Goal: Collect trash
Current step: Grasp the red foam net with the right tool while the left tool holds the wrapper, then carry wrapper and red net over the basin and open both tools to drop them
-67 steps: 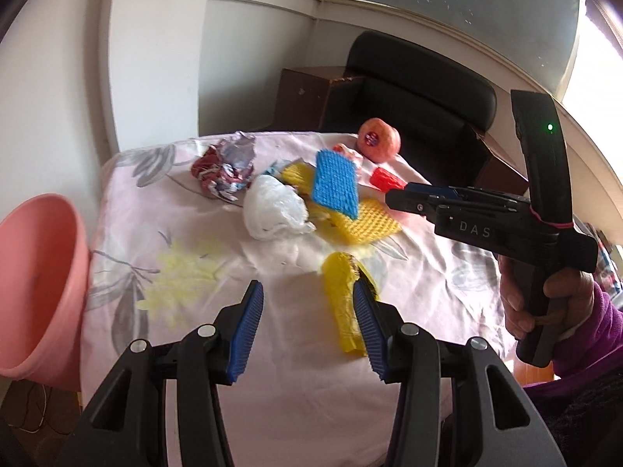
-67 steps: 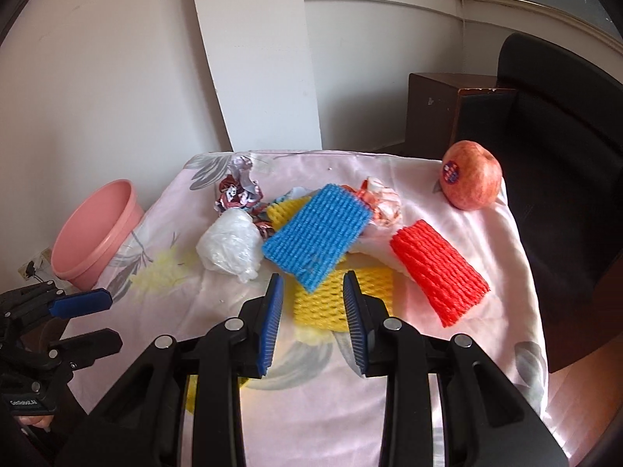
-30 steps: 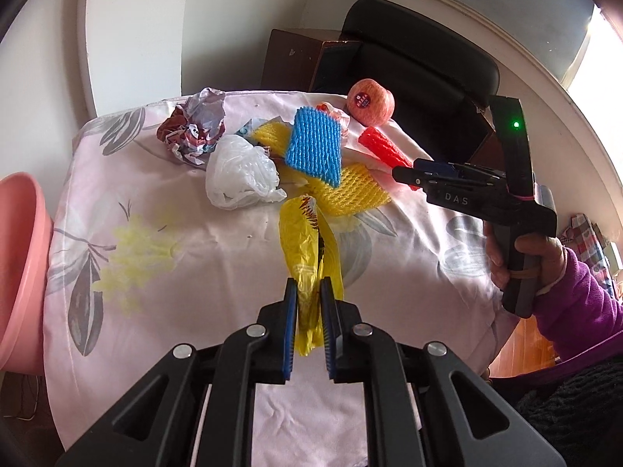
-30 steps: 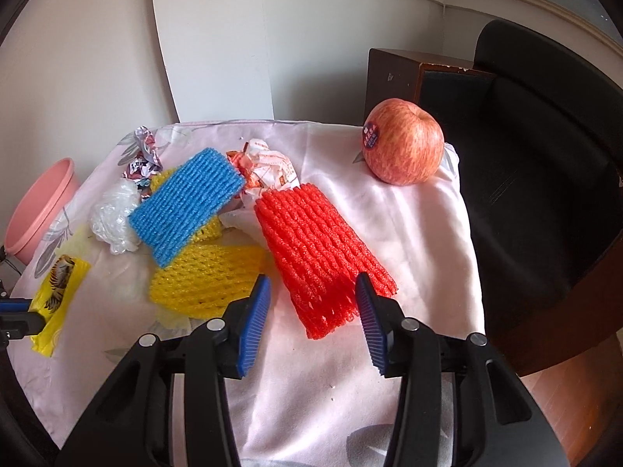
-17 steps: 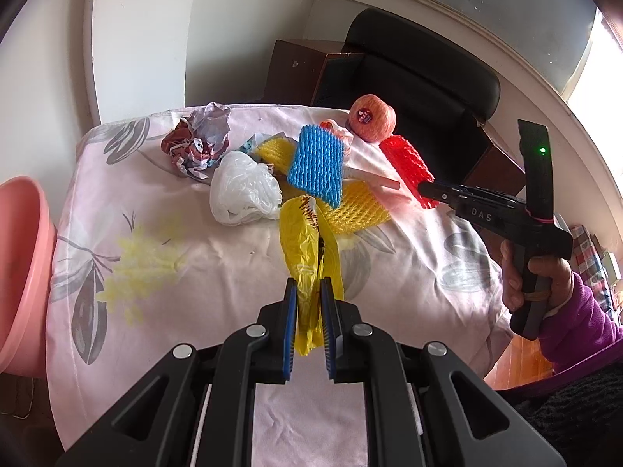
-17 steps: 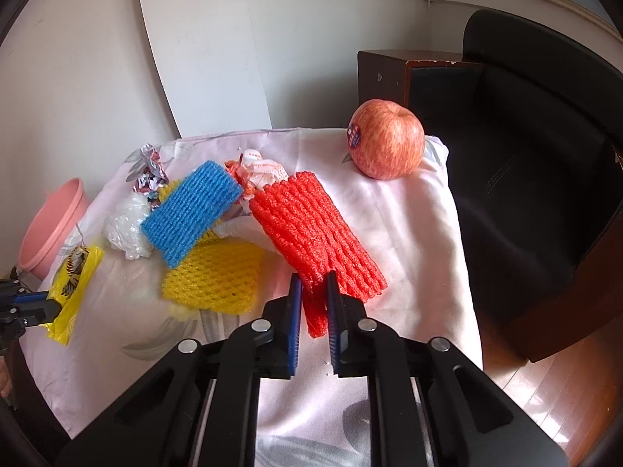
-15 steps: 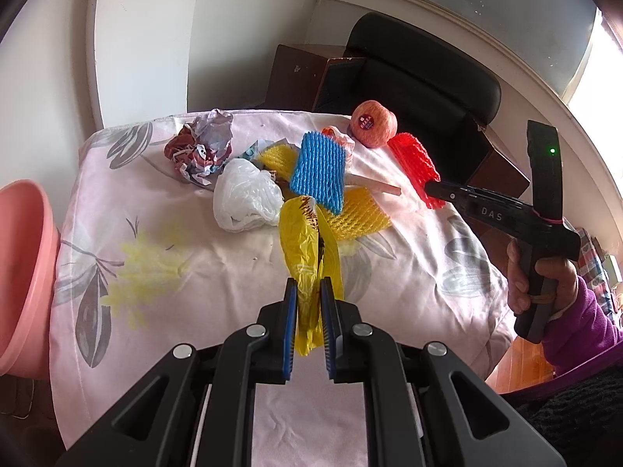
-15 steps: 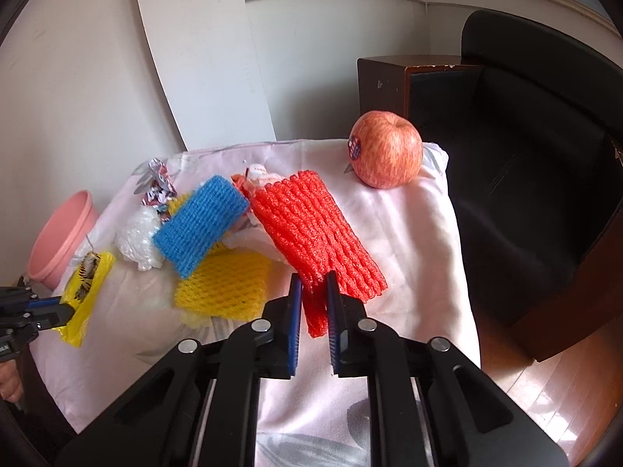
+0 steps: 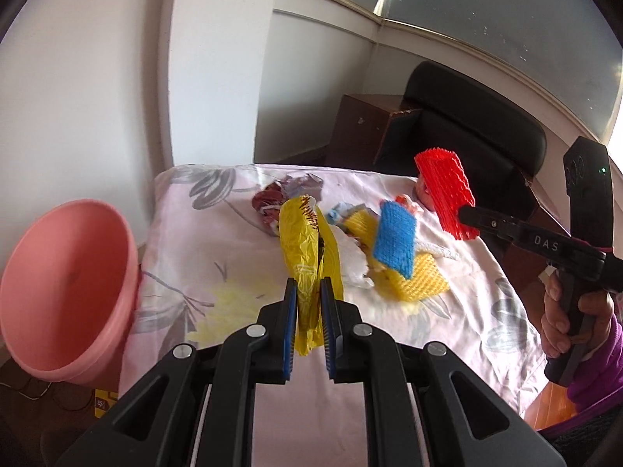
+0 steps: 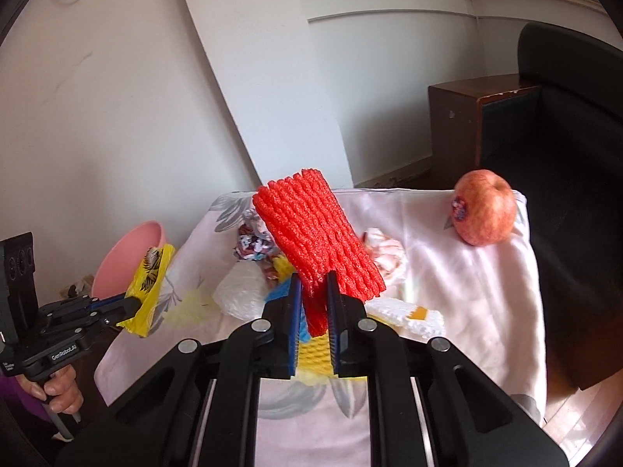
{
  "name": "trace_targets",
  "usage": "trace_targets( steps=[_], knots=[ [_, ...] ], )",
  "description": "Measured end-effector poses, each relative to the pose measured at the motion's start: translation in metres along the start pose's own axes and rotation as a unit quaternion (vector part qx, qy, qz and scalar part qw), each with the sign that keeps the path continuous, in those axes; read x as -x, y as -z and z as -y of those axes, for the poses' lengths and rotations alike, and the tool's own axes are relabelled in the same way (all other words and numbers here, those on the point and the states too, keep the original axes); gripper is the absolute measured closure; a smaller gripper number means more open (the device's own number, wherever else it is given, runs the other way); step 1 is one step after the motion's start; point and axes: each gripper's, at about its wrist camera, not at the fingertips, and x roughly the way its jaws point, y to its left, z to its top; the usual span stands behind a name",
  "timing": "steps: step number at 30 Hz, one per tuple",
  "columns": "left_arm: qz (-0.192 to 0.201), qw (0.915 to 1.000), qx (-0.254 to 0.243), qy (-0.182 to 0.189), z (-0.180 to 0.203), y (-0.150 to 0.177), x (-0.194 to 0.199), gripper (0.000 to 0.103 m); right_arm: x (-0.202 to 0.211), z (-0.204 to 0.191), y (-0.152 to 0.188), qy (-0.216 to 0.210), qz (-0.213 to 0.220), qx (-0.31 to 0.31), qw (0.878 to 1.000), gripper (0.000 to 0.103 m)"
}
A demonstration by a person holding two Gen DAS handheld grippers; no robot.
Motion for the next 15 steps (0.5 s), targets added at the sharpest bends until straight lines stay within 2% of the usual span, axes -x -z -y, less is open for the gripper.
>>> trace_targets(
  steps=[7, 15],
  knots=[
    [0.029, 0.9945, 0.060, -0.081, -0.049, -0.007, 0.014, 0.092, -0.045, -0.060, -0.016, -0.078, -0.036, 0.047, 0.995, 0.091],
    [0.050, 0.9758, 0.107, -0.184, -0.098, -0.012, 0.027, 0.092, -0.102, -0.138, -0.037, -0.178, -0.081, 0.079, 0.978, 0.091]
  ],
)
